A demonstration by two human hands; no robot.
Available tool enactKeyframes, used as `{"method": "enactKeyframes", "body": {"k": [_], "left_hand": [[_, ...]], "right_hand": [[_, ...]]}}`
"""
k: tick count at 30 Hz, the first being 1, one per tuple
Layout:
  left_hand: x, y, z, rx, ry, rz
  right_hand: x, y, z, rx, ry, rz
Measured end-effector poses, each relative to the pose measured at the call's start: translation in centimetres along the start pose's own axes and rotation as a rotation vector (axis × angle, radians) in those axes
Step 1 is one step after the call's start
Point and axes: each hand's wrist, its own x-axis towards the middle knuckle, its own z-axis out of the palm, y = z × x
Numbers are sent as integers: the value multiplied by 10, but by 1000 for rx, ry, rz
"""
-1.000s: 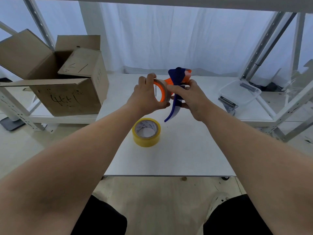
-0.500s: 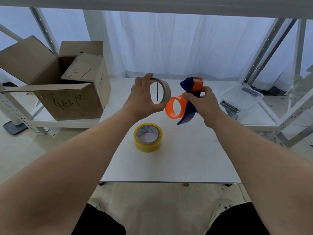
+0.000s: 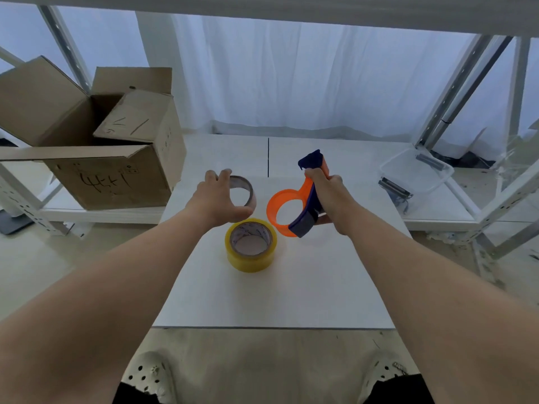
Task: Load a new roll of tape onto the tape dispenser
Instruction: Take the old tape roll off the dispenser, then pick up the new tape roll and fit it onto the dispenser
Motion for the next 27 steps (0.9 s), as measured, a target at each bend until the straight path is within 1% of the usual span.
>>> {"method": "enactKeyframes", "body": {"k": [3, 7, 10, 13, 17, 19, 21, 25, 27], "left_hand": [[10, 5, 10, -78, -21, 12], [28, 27, 33, -133, -10, 88], [42, 48, 57, -141, -54, 119], [49, 62, 78, -59, -94, 127], [57, 72, 100, 16, -154, 94], [61, 73, 106, 87, -192, 105], [64, 72, 110, 130, -222, 119], [66, 66, 107, 91, -289, 105], [63, 63, 98, 35, -230, 143]], "right_hand": [[13, 4, 0, -20, 30, 38], [32, 14, -10, -153, 91, -14], [40, 30, -26, -206, 106, -32], [41, 43, -42, -174, 122, -22], [45, 50, -54, -83, 143, 2], [45, 51, -53, -45, 137, 20], [45, 54, -51, -62, 112, 44], [45, 52, -49, -63, 97, 52], [45, 47, -49, -48, 109, 47]]}}
